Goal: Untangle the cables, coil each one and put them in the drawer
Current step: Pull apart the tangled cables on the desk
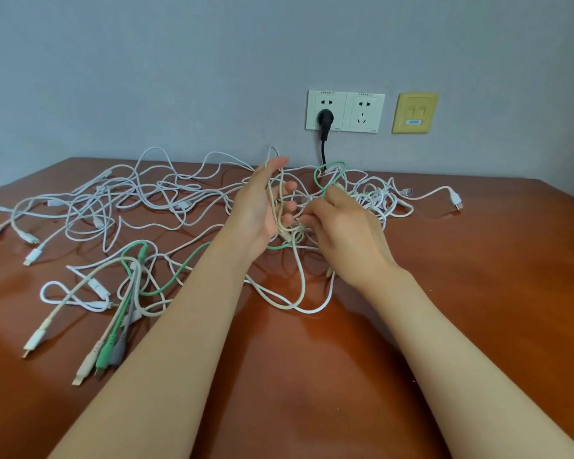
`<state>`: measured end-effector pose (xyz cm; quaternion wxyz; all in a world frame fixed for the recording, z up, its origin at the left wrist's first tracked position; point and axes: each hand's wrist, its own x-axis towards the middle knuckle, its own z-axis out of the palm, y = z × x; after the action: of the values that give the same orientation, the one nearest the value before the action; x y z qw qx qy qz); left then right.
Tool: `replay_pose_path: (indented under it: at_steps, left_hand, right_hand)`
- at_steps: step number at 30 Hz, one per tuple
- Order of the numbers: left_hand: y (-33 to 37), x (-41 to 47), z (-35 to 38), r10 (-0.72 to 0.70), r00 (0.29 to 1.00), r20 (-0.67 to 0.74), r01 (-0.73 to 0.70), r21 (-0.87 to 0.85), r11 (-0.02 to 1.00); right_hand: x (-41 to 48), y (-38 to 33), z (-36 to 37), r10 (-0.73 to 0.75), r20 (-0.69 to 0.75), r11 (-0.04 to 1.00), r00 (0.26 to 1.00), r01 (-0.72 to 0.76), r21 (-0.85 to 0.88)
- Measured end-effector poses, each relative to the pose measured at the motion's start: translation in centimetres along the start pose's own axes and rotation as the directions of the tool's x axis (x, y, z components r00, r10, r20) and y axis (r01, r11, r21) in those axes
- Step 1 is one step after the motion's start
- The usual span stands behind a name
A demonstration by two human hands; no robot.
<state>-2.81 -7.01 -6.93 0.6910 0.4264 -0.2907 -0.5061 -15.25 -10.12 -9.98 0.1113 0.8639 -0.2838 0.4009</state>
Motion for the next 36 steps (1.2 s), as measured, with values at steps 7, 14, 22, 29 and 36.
replay_pose_path:
  at_steps: [7, 14, 22, 29, 36]
  left_hand:
    - [-0.4, 0.3, 0.6, 0.056, 0.998, -0.041, -0.043, 0.274, 0.961]
    - [-0.2, 0.6, -0.3, 0.039, 0.995, -0.094, -0.006, 0.331, 0.944]
    - [-1.2, 0.0, 1.4, 0.005, 1.000, -0.004, -0.001, 0.602, 0.798]
    - [-1.8, -0.4, 1.9, -0.031, 0.996, 0.084, -0.038, 0.703, 0.711]
    - [-1.8, -0.6, 1.9, 0.029, 0.986, 0.162, -0.143, 0.759, 0.635]
  right_hand:
    - [0.3, -0.7, -0.3, 0.365, 0.263, 0.614, 0.893, -0.443, 0.653]
    - [0.5, 0.5, -1.2, 0.453, 0.516, -0.151, 0.727, -0.509, 0.848]
    - [0.6, -0.1, -1.4, 0.437, 0.418, 0.053, 0.796, -0.487, 0.872]
    - [0.6, -0.4, -1.5, 0.501, 0.380, 0.234, 0.778, -0.545, 0.805]
    - [0.2, 0.6, -0.4, 0.540, 0.153, 0.599, 0.828, -0.505, 0.621]
